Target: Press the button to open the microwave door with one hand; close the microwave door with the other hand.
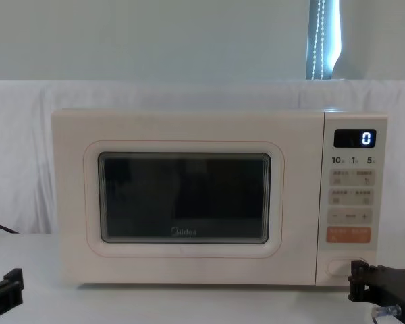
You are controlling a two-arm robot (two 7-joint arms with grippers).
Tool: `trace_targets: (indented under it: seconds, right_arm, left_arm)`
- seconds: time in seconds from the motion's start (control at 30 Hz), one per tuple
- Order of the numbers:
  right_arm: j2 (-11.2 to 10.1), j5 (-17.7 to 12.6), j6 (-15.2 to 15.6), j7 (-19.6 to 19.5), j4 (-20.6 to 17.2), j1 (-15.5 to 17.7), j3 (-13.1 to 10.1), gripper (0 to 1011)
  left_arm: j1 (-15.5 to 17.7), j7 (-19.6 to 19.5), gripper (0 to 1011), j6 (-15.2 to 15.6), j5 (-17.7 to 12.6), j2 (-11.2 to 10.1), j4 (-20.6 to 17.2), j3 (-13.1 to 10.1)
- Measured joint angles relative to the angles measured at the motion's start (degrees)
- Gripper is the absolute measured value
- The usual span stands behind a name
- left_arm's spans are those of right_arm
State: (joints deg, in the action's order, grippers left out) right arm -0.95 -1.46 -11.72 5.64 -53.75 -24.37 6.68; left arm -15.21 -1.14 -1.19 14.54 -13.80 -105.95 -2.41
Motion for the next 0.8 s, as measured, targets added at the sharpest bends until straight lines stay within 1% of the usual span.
trace_targets:
  seconds: [0.37, 0.6, 0.8]
  right_arm:
    - [0.4, 0.7, -1.0, -0.7, 3.2, -1.9, -0.5, 0]
    - [0.6, 0.9, -1.3, -0.8, 4.4, -2.7, -0.8, 0]
    - [0.7, 1.1, -1.5, -0.9, 4.7, -2.9, -0.9, 0]
  left_arm:
    - [0.0, 0.0, 1001, 0.0, 0.0, 0.0, 0.0, 0.0]
    - [0.0, 0.0, 1001, 0.0, 0.0, 0.0, 0.0, 0.0]
    - [0.0, 0.0, 1001, 0.0, 0.0, 0.0, 0.0, 0.0]
